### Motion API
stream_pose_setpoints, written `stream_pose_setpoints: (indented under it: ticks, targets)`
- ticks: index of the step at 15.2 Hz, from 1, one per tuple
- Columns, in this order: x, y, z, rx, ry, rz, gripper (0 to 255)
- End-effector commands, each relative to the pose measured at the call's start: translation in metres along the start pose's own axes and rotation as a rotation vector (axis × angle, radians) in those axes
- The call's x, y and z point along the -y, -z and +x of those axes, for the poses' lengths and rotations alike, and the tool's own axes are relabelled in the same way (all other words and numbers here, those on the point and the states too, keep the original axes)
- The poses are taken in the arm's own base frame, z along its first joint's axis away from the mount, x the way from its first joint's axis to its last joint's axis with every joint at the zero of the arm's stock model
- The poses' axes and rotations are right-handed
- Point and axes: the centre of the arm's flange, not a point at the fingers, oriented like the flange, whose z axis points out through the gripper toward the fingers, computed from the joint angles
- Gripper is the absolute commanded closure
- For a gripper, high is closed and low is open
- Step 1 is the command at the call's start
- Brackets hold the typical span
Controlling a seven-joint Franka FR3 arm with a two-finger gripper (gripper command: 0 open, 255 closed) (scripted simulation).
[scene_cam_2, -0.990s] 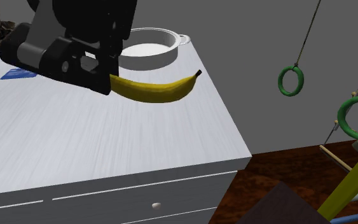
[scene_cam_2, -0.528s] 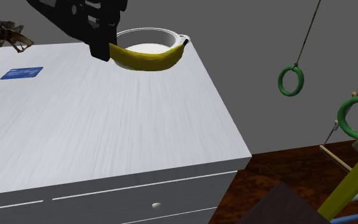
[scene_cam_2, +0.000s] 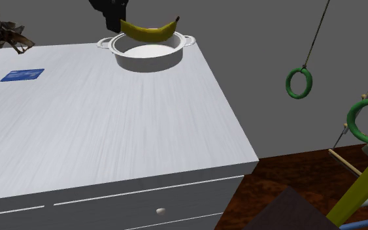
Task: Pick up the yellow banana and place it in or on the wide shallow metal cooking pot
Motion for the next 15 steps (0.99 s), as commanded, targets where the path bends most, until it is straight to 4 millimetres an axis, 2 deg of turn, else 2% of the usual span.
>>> stream_pose_setpoints:
  ticks: [1,13,15]
  targets:
    - [-0.024,-0.009,0.007,0.000,0.001,-0.001,255]
    - [-0.168,-0.059,0.057,0.000,0.001,-0.001,255]
    - [-0.165,-0.069,0.053,0.000,0.001,-0.001,255]
